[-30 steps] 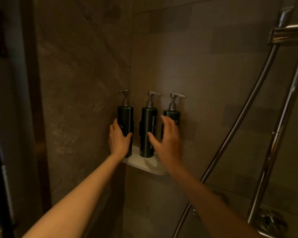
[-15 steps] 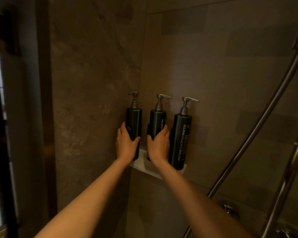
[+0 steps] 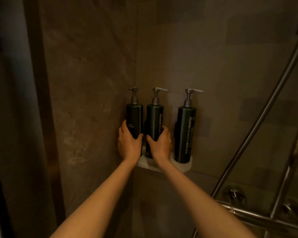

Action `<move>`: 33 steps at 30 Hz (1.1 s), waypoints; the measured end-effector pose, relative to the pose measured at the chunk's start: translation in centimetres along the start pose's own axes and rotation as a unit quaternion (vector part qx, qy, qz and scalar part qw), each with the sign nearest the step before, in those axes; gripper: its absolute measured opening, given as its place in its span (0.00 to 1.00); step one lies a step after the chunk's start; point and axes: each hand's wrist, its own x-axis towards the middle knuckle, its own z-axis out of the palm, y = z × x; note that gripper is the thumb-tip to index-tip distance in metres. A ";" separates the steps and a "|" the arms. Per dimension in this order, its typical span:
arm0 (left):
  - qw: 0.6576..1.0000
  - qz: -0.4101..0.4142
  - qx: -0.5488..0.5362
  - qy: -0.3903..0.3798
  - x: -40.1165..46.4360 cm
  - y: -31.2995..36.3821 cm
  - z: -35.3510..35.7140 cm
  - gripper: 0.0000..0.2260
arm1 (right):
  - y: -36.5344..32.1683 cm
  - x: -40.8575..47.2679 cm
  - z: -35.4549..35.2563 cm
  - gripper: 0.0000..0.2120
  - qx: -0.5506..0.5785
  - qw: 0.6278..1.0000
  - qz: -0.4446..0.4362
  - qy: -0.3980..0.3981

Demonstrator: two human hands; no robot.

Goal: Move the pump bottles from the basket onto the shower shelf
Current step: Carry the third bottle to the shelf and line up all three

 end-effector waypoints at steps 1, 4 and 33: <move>1.000 -0.004 -0.003 0.004 0.1 0.0 0.1 0.33 | 0.0 -0.1 0.0 0.32 0.000 1.000 0.000 0.005; 1.000 -0.009 -0.029 -0.004 0.1 -0.2 0.3 0.33 | 0.2 -0.7 -0.1 0.32 0.000 1.000 -0.001 0.021; 0.998 0.003 -0.024 -0.055 0.4 -1.0 0.7 0.35 | 0.9 -1.7 -0.1 0.33 -0.063 0.996 -0.004 0.057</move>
